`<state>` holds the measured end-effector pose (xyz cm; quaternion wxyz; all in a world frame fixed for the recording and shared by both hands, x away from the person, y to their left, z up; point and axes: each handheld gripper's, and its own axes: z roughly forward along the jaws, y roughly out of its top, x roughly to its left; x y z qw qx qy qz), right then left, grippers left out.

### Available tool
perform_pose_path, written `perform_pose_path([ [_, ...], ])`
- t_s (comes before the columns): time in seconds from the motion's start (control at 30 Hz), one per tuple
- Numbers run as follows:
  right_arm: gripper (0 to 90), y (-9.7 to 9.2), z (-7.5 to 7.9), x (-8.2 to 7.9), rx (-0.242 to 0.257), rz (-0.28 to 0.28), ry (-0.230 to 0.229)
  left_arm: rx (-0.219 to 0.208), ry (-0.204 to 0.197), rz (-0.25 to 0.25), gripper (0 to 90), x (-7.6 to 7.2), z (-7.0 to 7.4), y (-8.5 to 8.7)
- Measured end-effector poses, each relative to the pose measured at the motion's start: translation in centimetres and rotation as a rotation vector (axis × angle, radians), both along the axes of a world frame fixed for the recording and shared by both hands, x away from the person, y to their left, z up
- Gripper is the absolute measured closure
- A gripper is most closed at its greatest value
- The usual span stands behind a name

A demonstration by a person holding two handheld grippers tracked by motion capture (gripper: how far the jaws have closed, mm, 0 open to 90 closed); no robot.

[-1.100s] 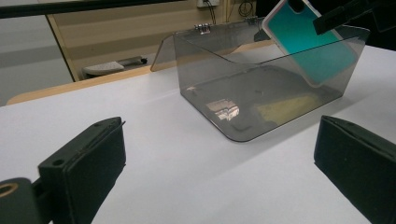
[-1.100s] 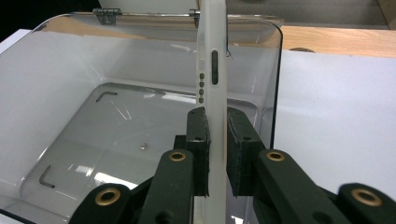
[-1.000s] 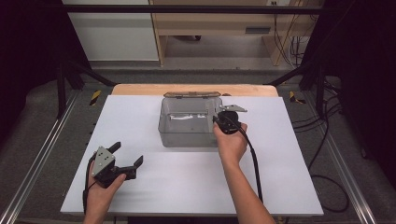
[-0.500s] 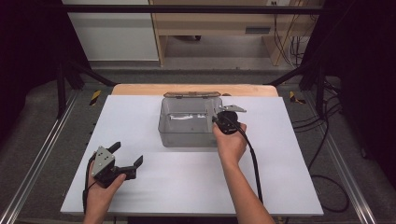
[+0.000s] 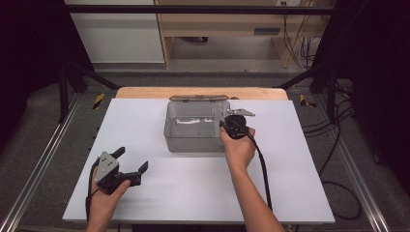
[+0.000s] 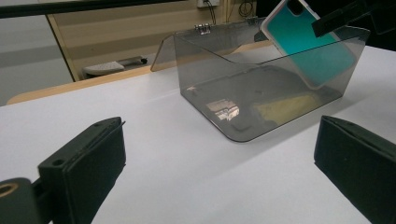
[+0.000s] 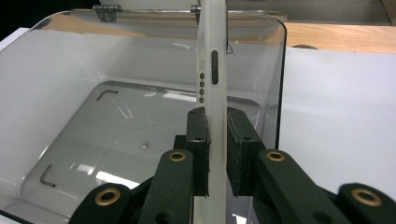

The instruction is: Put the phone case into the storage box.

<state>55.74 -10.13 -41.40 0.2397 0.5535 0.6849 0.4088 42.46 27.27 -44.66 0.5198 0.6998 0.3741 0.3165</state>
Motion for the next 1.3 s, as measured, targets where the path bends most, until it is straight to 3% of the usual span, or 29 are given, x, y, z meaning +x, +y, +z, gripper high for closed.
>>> perform_pose_path([
  [1.3, 80.5, -0.09, -0.24, 0.3, -0.011, -0.018, 0.005, 0.009, 0.0, -0.009, 2.3, 0.0, -0.03, -0.2],
])
